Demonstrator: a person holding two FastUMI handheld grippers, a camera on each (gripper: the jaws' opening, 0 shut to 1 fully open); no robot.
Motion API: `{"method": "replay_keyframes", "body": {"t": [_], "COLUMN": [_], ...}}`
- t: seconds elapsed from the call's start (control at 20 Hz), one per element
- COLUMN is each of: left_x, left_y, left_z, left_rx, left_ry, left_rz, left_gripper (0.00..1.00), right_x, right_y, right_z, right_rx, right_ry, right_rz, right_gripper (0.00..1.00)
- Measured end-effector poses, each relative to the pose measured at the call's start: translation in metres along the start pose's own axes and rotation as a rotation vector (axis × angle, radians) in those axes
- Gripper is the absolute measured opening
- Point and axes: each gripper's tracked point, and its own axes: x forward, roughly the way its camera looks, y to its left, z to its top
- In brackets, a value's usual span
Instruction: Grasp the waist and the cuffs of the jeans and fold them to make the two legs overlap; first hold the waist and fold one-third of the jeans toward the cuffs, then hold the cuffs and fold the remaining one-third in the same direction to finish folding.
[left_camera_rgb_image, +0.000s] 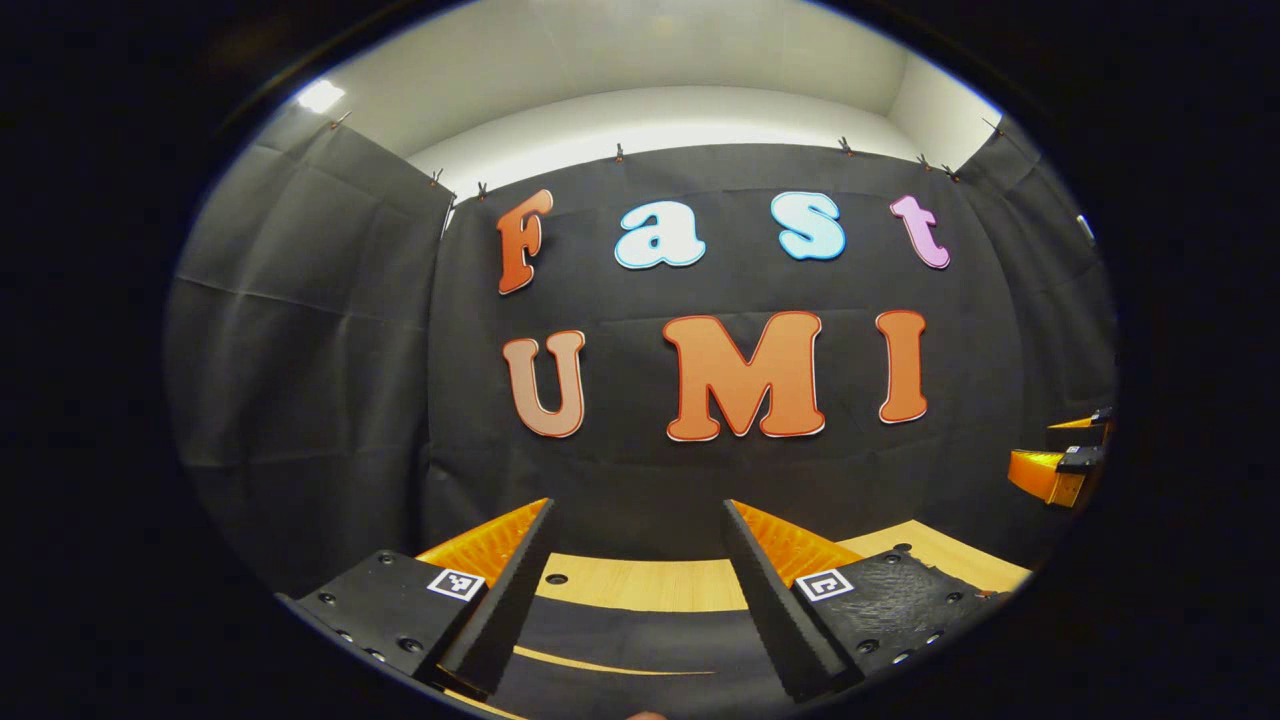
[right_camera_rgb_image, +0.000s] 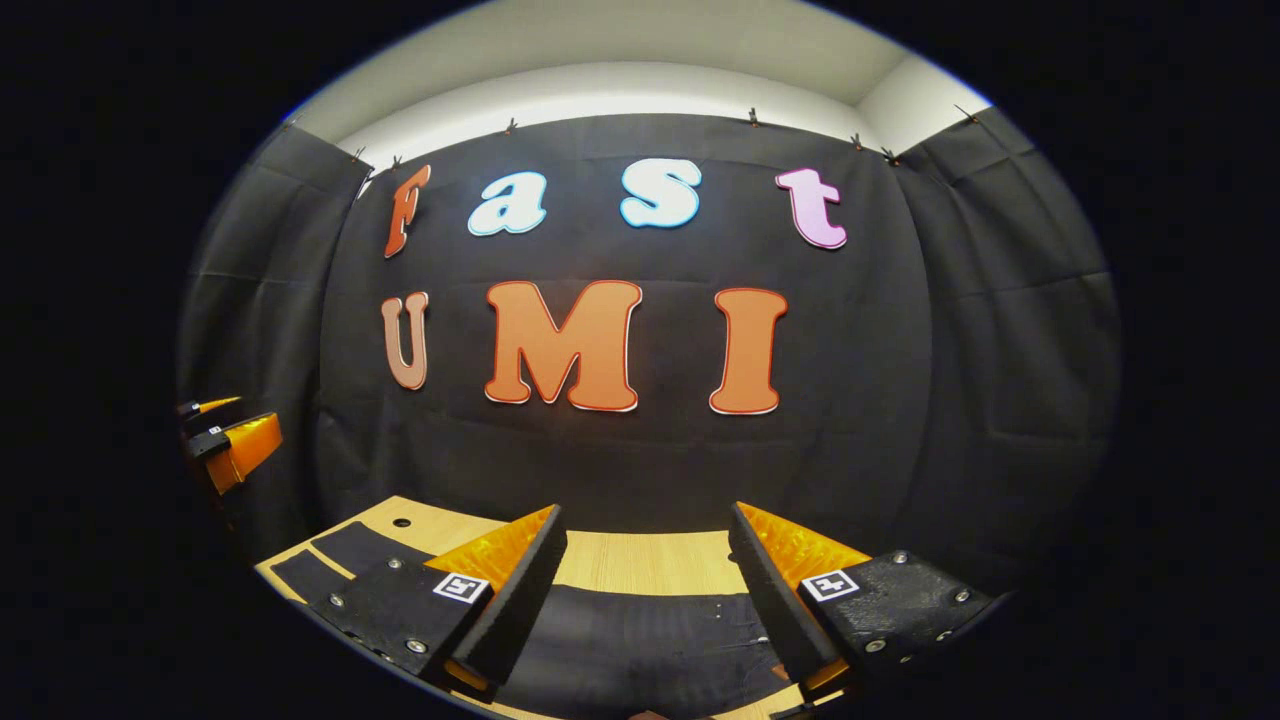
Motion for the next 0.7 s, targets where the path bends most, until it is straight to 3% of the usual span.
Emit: {"method": "replay_keyframes", "body": {"t": [0.15, 0.3, 0.7], "left_x": [0.005, 0.011, 0.004], "left_y": [0.015, 0.033, 0.137], "left_z": [-0.014, -0.048, -0.146], "left_rx": [-0.001, -0.032, -0.135], "left_ry": [0.039, 0.147, 0.468], "left_rz": [0.025, 0.055, 0.305], "left_gripper": [0.96, 0.97, 0.98], "right_x": [0.004, 0.011, 0.020], "right_y": [-0.015, -0.038, -0.098], "right_z": [-0.013, -0.046, -0.153], "right_rx": [-0.024, -0.014, 0.153], "right_ry": [0.036, 0.144, 0.495], "right_rz": [-0.039, -0.084, -0.199], "right_gripper": [1.00, 0.98, 0.98]}}
